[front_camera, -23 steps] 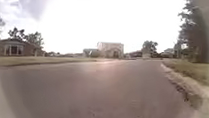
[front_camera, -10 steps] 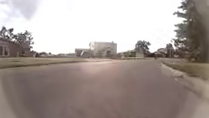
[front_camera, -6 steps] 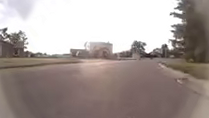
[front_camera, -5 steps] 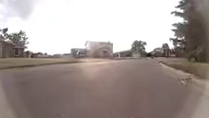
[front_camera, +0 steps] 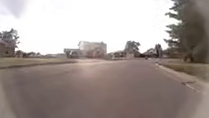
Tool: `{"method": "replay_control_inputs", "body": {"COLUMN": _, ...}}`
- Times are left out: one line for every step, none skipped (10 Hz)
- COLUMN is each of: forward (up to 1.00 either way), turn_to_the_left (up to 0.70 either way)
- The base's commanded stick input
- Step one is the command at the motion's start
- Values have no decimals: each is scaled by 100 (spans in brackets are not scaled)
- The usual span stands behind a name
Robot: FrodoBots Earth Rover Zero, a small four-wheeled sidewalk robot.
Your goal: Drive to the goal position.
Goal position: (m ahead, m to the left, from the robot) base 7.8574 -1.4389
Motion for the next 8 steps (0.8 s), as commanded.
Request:
{"method": "replay_control_inputs", "body": {"forward": 100, "turn_to_the_left": 0}}
{"method": "replay_control_inputs", "body": {"forward": 100, "turn_to_the_left": -4}}
{"method": "replay_control_inputs", "body": {"forward": 100, "turn_to_the_left": -27}}
{"method": "replay_control_inputs", "body": {"forward": 100, "turn_to_the_left": -38}}
{"method": "replay_control_inputs", "body": {"forward": 100, "turn_to_the_left": -17}}
{"method": "replay_control_inputs", "body": {"forward": 100, "turn_to_the_left": 0}}
{"method": "replay_control_inputs", "body": {"forward": 100, "turn_to_the_left": 0}}
{"method": "replay_control_inputs", "body": {"forward": 100, "turn_to_the_left": -10}}
